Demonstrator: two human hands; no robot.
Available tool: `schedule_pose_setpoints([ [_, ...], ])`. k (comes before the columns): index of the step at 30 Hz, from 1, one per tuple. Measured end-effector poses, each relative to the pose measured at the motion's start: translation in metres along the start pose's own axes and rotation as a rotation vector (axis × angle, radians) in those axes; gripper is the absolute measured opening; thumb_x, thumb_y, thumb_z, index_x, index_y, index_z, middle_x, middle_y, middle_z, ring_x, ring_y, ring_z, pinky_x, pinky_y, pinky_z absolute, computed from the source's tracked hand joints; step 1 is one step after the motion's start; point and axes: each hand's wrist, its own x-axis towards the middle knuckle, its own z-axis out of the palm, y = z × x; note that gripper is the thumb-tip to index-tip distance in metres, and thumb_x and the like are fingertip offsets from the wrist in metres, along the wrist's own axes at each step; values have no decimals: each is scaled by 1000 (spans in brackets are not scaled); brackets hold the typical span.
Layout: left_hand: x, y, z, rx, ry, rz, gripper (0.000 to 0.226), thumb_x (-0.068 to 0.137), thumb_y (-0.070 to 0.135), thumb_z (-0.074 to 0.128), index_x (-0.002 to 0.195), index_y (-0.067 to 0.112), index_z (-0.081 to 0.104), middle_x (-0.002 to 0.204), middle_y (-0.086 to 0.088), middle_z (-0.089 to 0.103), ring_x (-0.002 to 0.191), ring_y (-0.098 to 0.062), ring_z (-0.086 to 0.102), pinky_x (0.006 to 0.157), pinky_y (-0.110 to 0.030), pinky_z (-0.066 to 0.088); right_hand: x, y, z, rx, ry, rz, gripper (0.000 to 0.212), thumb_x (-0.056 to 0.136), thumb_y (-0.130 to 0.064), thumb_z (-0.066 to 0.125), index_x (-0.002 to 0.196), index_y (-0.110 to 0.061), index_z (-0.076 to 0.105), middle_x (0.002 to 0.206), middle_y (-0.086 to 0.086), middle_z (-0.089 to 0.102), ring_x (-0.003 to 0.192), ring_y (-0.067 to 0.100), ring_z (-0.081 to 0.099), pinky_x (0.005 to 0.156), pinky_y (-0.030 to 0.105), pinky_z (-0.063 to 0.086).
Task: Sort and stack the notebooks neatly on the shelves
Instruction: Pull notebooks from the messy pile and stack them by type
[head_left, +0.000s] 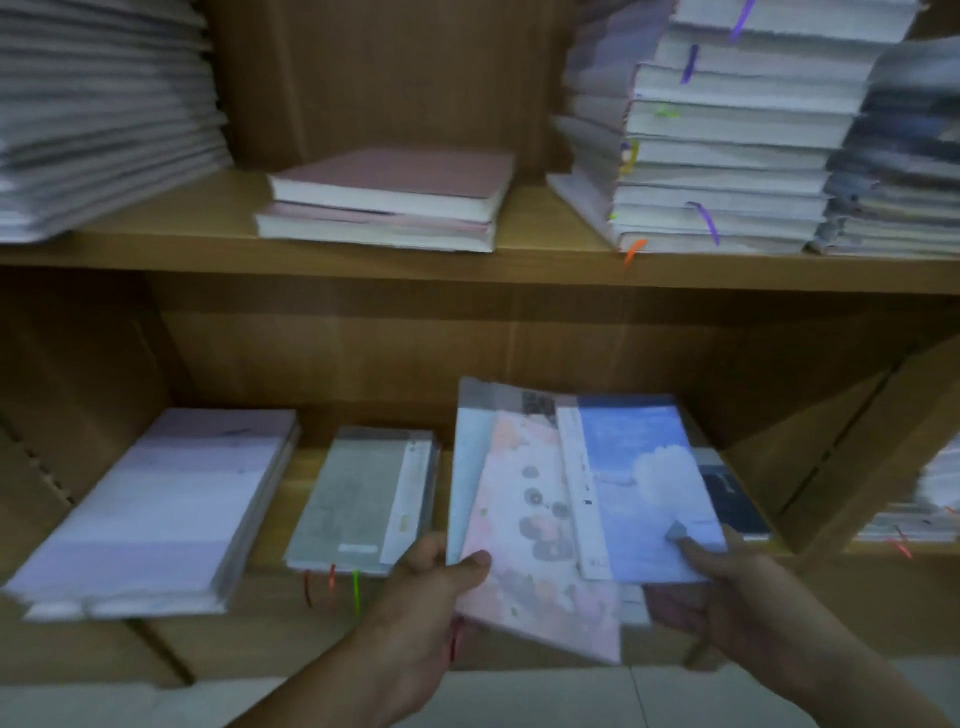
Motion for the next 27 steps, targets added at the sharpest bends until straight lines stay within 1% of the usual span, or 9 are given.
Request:
schedule_pose_setpoints([
  [3,5,7,-28,-41,71,67,26,89,-2,71,112,-2,61,101,-21,76,90,-38,74,82,-46,59,2,7,21,-5,-21,63,41,92,-14,68,131,-22,57,120,24,70,106,52,67,98,70,46],
  [6,13,6,-47,-25,109,76,33,84,-1,77,112,-4,62,103,-22,76,96,-38,73,92,-52,57,4,26,55,-80,-38,122,38,92,-12,64,129,-18,60,120,20,71,108,47,68,102,67,46],
  [10,21,-10,-52,129,211,49,33,81,1,82,108,2,64,98,-13,78,86,-27,76,75,-40,62,12,55,90,-239,20,205,35,91,-12,72,125,-20,67,112,11,76,108,37,70,96,64,52],
  [13,22,-7,-45,197,232,-1,13,96,13,67,108,15,63,100,-7,76,87,-26,75,63,-45,63,12,68,104,-264,42,202,37,88,-18,77,124,-22,67,107,13,76,102,36,70,90,62,55],
  [16,22,5,-45,198,149,-42,17,100,9,53,110,17,64,98,-6,77,82,-25,77,67,-52,64,15,74,106,-133,52,131,45,86,-4,75,129,-13,61,115,16,73,98,35,71,94,58,54],
  [20,18,25,-56,365,188,146,17,102,10,53,105,19,68,98,-4,74,83,-24,73,62,-38,63,5,57,100,-158,-17,173,46,78,-13,82,121,-24,69,120,14,73,94,35,68,90,49,48],
  [23,13,43,-75,434,288,279,11,103,17,56,105,24,65,101,0,72,87,-18,68,55,-27,58,-2,43,99,-181,14,143,49,76,-9,80,122,-21,67,106,10,77,93,32,72,85,45,56],
  [25,8,52,-91,366,322,272,9,103,19,58,105,21,66,101,-5,72,86,-27,71,59,-41,64,-7,35,108,-137,9,88,42,83,-7,75,122,-19,64,102,10,77,91,32,73,74,47,61],
  [27,-2,59,-108,298,349,255,14,102,19,59,113,17,68,101,-10,73,85,-34,73,64,-57,63,-10,33,124,-97,9,-40,37,93,-1,65,124,-21,62,108,12,75,96,35,73,74,48,60],
])
